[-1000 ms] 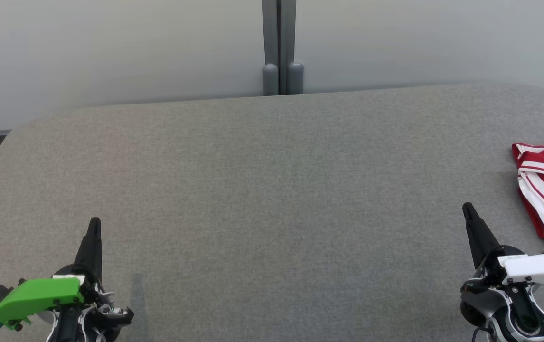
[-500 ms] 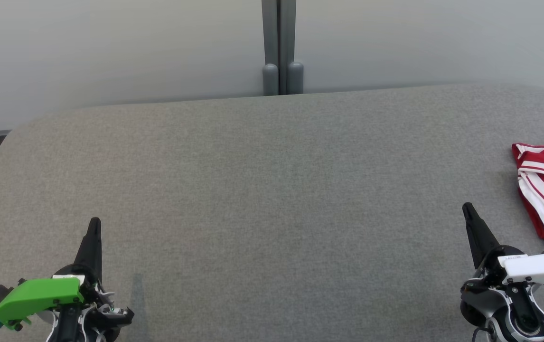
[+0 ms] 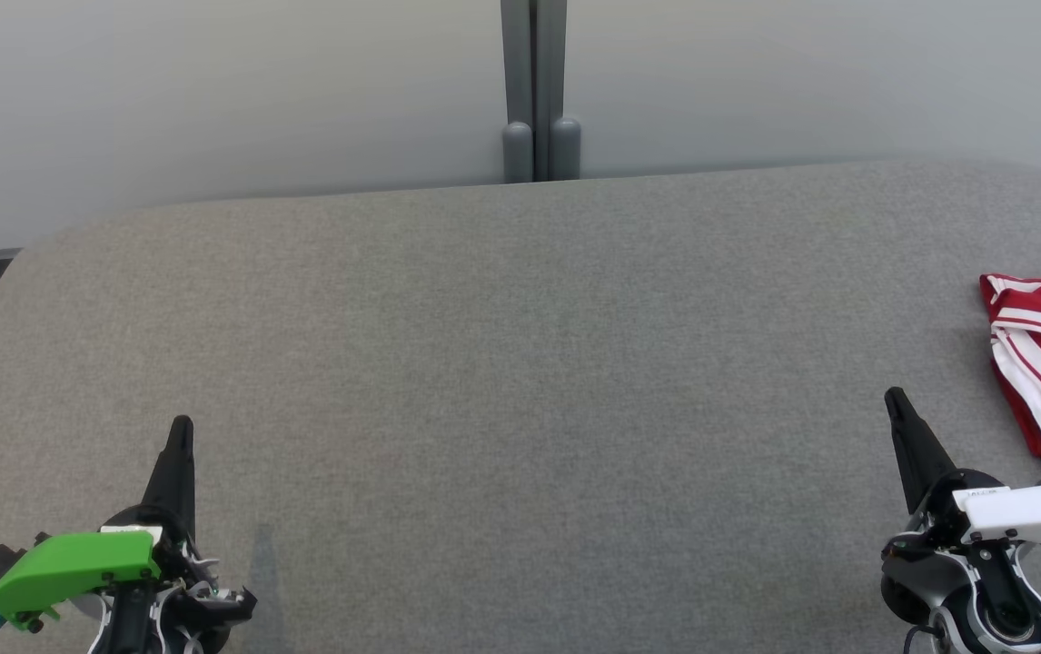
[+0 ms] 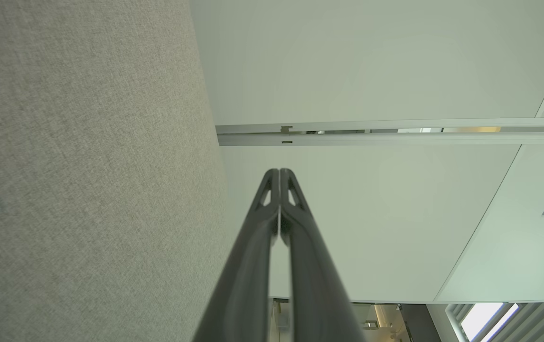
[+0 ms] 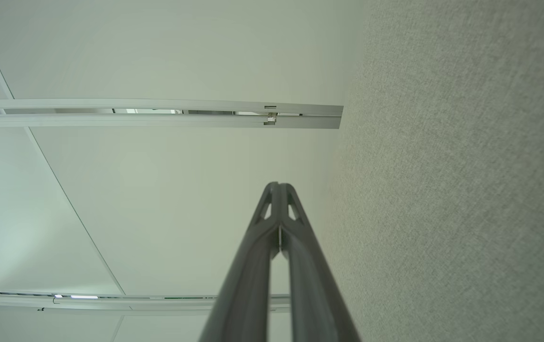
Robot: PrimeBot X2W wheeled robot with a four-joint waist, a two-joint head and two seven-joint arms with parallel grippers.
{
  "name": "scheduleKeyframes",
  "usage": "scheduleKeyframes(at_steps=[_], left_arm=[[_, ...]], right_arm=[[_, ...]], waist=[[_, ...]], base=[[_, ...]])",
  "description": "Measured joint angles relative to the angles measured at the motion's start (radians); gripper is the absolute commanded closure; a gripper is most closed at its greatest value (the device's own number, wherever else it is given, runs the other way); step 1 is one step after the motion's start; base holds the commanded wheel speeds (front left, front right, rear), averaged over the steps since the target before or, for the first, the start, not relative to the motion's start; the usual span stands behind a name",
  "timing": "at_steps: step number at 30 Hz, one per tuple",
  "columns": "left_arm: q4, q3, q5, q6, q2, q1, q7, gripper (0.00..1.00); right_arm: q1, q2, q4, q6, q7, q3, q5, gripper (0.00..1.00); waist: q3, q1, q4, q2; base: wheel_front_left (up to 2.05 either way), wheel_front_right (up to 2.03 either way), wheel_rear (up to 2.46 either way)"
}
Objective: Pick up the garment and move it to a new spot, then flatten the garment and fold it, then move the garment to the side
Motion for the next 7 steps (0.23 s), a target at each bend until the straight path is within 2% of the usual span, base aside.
scheduleKeyframes(at_steps=[7], left_arm=[[0.0, 0.0, 0.0, 0.0, 0.0, 0.0, 0.0, 1.0]], right_arm=[[0.0, 0.0, 0.0, 0.0, 0.0, 0.0, 0.0, 1.0]], waist=[[0.0, 0.0, 0.0, 0.0]], base=[[0.0, 0.0, 0.0]])
